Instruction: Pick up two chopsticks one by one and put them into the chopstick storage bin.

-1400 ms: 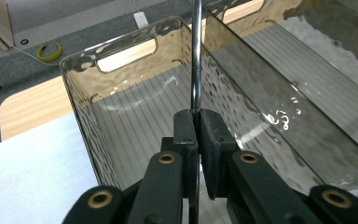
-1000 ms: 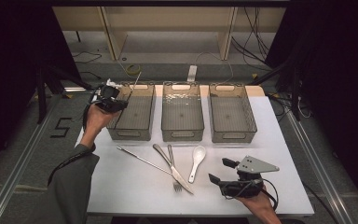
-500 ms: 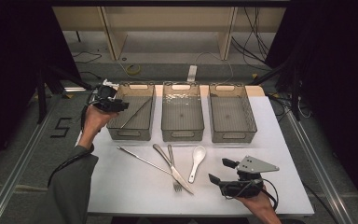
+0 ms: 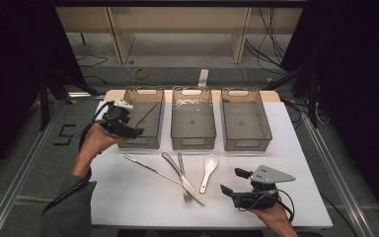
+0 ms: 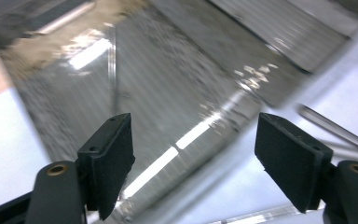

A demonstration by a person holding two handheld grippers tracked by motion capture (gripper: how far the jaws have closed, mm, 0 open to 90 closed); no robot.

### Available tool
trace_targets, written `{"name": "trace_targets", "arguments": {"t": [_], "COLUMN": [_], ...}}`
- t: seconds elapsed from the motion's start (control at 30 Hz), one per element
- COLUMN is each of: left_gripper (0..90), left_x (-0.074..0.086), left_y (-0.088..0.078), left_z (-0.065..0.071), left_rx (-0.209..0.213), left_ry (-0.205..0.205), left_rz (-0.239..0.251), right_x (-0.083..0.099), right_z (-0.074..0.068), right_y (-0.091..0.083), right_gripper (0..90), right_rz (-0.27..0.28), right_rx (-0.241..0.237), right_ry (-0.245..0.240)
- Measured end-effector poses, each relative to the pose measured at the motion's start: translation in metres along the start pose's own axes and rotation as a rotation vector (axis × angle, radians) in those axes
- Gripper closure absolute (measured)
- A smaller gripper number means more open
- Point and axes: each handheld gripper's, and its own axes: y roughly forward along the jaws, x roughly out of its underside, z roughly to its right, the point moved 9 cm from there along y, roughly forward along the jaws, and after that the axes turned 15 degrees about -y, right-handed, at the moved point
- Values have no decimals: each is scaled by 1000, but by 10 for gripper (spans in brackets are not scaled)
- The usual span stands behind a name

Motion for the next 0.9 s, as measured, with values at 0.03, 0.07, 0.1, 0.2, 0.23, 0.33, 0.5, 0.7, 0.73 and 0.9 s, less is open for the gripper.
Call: {"name": "trace_targets", "arguments": {"t": [0.03,0.07,0.1,0.2,0.23,0.33,0.5,0.7,0.73,0.9], "left_gripper": [253,243,234,209,202,190,191,192,191,187], "left_x": [2,4,6,12,15,25,37,55,58,68], "left_y": [0,-1,-1,1,2,5,12,24,27,36], "left_z": [3,6,8,16,17,25,34,43,44,45], "left_rx": [3,9,16,34,39,71,93,104,102,103], "left_ry": [12,20,26,52,68,96,134,199,211,240], "left_rz": [-10,-19,-26,-64,-86,-149,-221,-316,-334,-379], "right_x": [0,0,0,0,0,0,1,1,1,1], "right_z": [0,1,1,0,0,0,0,-1,-2,-2], "right_y": [-1,-1,-1,0,0,0,1,2,2,2], "right_gripper": [256,256,256,256,256,256,256,255,256,256], "right_rz": [2,3,4,3,1,-3,-5,-11,-10,-11], "right_rx": [-2,-3,-3,-4,-4,-4,-6,-9,-9,-11], "right_ry": [1,3,5,4,2,3,3,-3,-2,-4]}}
